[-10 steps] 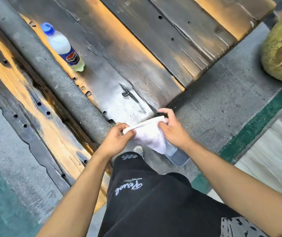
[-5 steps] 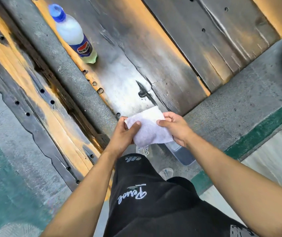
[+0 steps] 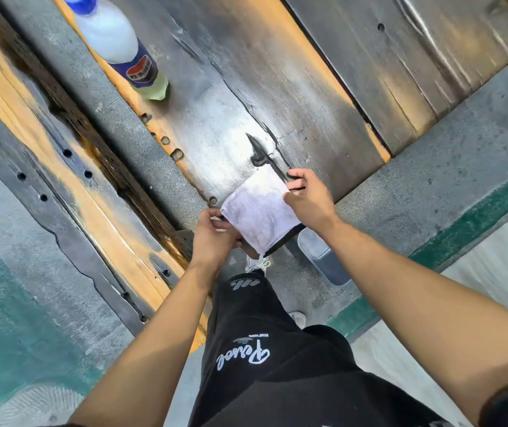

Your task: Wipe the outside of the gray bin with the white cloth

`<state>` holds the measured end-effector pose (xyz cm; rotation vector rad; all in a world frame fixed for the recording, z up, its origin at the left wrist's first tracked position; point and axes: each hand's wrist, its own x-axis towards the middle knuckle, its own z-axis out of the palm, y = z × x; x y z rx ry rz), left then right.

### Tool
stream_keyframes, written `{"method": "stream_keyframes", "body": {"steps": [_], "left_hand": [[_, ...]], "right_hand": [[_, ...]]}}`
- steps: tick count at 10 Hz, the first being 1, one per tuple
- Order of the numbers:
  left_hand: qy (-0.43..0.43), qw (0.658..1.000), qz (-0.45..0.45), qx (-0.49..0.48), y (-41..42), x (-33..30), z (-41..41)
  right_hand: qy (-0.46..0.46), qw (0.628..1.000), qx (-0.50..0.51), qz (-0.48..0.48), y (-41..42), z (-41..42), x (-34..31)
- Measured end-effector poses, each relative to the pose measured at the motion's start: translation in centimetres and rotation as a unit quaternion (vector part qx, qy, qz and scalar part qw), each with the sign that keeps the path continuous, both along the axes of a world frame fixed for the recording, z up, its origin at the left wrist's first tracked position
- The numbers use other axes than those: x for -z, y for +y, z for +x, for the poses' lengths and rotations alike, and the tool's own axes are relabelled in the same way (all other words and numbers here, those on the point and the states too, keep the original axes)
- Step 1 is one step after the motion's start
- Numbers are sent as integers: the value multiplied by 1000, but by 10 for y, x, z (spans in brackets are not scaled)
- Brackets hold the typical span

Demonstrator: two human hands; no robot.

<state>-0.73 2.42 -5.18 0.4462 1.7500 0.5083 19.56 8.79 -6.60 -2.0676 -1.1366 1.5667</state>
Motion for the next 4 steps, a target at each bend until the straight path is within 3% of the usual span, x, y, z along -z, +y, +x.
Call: {"method": "stream_keyframes", "body": {"steps": [2, 3, 4], "left_hand": [[16, 1000, -21, 1, -11, 8, -4], [43, 997, -41, 49, -20, 10, -3], [68, 975, -74, 198, -51, 21, 3]], "right_hand": [[-43, 998, 40, 19, -27, 14, 2], [-43, 994, 95, 10, -42, 23, -2], [-76, 991, 103, -45, -82, 50, -9]]}}
